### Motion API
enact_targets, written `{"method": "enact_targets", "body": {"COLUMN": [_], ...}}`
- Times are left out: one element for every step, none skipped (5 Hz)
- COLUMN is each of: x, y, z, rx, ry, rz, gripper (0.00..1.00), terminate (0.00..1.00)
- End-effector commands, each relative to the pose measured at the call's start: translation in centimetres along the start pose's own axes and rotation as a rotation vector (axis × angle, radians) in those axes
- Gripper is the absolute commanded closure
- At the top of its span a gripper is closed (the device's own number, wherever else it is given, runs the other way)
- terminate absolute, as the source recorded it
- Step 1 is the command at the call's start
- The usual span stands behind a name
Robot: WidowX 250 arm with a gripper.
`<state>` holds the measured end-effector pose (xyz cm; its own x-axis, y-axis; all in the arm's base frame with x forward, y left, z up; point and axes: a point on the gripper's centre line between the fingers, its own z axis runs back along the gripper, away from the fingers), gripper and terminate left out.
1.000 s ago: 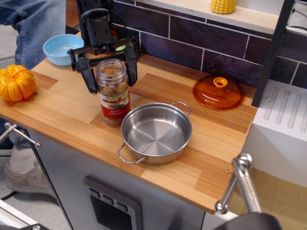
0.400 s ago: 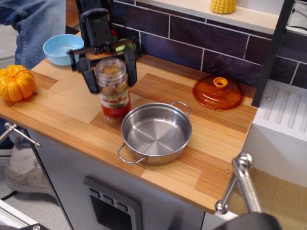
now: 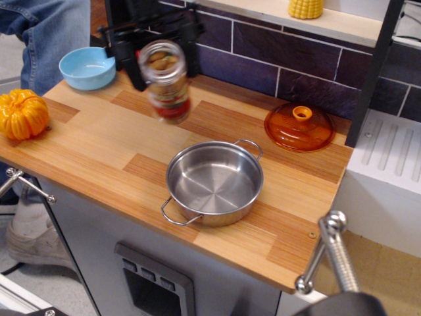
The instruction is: Pour almonds in pot
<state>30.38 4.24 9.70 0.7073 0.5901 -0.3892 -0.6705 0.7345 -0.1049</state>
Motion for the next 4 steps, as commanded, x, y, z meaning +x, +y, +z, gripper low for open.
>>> {"method": "enact_targets", "body": {"x": [-2.5,-2.8,-2.5,-3.1], "y": [-1.1,-2.3,-2.8,-3.6], "z": [-0.6,-1.5,-1.3,-1.2], "rx": [0.021,0.036,0.044,0.042], "ry": [-0.467,-0.696,-0.863,-1.020], "rz": [-0.121,-0.183,-0.209,-0.272], "gripper": [1.00,1.00,1.00,1.00], "terminate": [0.00,0.00,0.00,0.00]}}
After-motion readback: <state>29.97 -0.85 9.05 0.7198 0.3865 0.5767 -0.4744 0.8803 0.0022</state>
